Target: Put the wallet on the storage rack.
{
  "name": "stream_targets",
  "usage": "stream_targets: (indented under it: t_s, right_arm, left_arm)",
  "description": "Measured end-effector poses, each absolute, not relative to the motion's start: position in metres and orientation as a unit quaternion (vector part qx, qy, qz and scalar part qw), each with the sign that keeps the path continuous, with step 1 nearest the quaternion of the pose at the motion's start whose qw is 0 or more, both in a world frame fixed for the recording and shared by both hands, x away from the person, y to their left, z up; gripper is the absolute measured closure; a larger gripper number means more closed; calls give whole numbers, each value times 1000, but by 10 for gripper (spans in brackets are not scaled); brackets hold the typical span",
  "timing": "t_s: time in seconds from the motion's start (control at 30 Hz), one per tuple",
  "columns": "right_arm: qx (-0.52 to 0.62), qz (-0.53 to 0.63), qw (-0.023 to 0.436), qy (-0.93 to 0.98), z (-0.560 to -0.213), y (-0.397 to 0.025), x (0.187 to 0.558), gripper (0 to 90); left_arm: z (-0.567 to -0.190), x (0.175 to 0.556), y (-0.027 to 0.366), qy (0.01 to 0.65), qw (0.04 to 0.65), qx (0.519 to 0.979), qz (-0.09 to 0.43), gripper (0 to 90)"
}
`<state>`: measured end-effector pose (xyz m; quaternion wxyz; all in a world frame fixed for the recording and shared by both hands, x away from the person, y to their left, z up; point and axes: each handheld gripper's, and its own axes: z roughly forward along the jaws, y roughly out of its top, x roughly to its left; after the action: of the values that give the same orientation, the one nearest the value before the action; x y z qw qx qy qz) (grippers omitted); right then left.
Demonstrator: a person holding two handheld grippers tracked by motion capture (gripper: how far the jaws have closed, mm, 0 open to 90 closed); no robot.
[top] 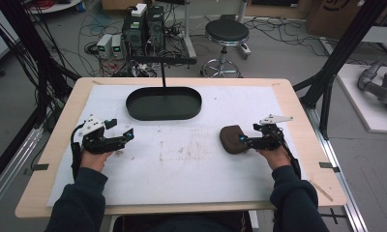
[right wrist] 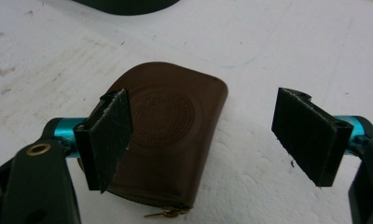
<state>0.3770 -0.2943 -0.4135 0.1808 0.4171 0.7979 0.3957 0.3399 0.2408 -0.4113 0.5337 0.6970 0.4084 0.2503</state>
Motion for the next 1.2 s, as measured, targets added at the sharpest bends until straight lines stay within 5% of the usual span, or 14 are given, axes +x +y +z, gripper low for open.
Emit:
stream_targets:
  t_s: [0.53,0.63,1.2]
  right_arm:
    - [477,380,78,788,-439,-284,393,201]
    - [470,392,48,789,-439,-286,394,313]
    - [433,380,100,811,-425,-275,386,486]
  left_arm:
    - [-417,343,238,412,523,707,238,211]
    - [-418,343,238,412,523,707,239,217]
    - [-419,344,237,412,517,711,239,231]
